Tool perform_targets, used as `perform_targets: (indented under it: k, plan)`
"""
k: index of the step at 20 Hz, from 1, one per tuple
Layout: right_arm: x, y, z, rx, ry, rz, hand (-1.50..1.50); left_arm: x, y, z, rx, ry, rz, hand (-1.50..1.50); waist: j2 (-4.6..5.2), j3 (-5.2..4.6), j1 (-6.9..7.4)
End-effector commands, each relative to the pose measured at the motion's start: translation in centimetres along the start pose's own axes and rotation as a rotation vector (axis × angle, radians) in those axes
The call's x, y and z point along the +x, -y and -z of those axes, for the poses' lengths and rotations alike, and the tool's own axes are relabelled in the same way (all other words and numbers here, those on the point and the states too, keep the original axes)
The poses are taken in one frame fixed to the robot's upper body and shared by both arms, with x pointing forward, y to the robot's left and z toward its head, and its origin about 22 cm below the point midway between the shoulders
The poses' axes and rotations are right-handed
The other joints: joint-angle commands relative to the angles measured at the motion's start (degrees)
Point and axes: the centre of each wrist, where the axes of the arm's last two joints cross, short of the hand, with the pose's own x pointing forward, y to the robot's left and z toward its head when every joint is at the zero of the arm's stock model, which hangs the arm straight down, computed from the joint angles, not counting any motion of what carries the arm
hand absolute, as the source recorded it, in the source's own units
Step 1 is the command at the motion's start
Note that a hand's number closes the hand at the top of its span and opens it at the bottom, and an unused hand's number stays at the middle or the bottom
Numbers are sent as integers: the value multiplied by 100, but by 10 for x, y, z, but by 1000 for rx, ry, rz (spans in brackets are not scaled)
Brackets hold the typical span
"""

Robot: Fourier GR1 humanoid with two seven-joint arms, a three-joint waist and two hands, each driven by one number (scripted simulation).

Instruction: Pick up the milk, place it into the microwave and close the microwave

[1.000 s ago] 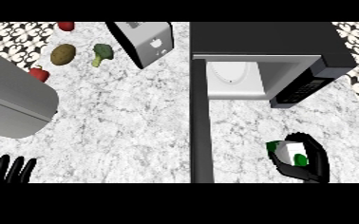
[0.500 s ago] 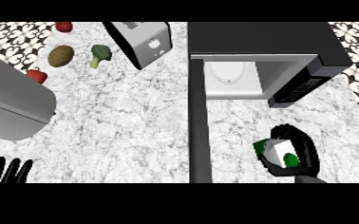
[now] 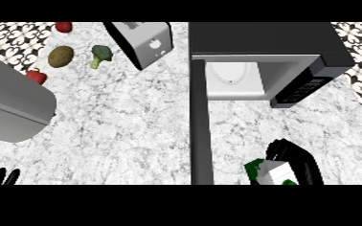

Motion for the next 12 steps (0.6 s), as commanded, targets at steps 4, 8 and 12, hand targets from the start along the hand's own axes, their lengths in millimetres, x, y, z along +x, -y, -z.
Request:
perform_targets:
  k: [4,8,12]
  plan:
    - [55,-32,-6,-65,-25,8,150,1,-5,-1,-1,8,-5,-150,16,7,48]
    - [63,-59,9,-78,8,-14,150,1,-10,-8,21,8,-4,-150,18,9,70]
    - [64,-82,39,-74,48,-46,150,0,-13,1,26,0,9,-150,23,10,69]
